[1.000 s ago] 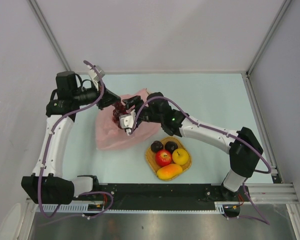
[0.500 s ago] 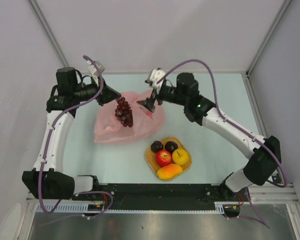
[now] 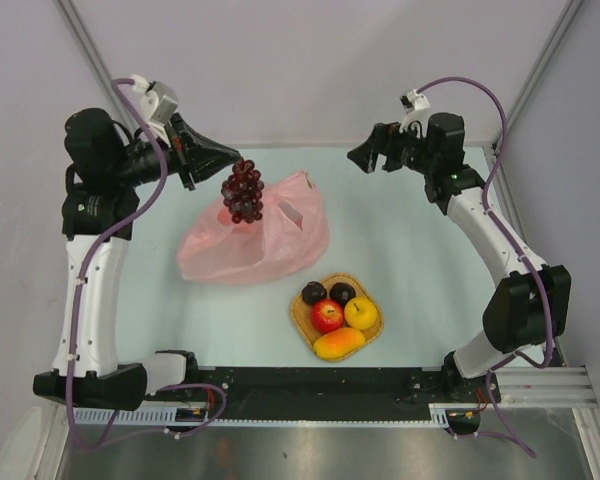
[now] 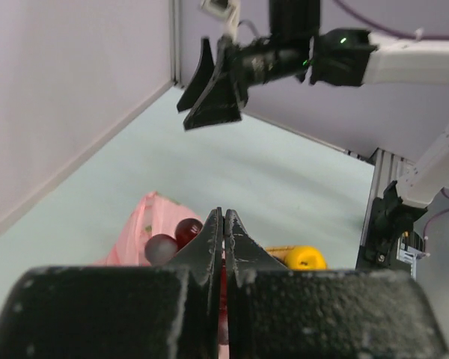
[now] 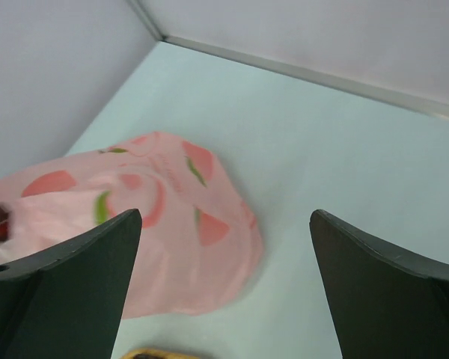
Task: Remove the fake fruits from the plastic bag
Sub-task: Place the fake fruit on the plate.
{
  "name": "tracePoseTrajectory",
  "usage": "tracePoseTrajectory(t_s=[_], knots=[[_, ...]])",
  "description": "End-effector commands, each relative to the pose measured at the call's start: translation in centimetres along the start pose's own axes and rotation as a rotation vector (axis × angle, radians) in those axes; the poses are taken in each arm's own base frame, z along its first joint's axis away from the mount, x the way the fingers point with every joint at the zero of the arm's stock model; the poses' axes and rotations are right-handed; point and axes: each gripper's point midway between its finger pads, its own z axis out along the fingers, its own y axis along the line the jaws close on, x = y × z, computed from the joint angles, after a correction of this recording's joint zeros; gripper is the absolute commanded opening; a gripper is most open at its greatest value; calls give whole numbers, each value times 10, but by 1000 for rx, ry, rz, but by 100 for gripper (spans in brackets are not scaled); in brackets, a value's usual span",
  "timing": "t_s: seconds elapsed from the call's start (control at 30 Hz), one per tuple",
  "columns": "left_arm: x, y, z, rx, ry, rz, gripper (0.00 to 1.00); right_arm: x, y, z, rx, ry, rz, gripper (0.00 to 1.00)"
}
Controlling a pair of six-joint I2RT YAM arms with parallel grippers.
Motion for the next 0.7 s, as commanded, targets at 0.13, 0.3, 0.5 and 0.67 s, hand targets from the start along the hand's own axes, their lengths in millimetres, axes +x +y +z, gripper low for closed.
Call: tracePoseTrajectory(t_s=[0.13,0.3,0.5,0.67], knots=[[-84,-81,-6,211,-142,207,0,31,-71,-32,298,71,-87,100],[-81,-111,14,351,-132,228,0,51,-114,-61,419,101,7,100],[-15,-138,56,520,-3,132,0,55,-130,-81,458,92,10,100],[42,-134,86,560,104,55,0,54,-127,-100,471,63,2,100]])
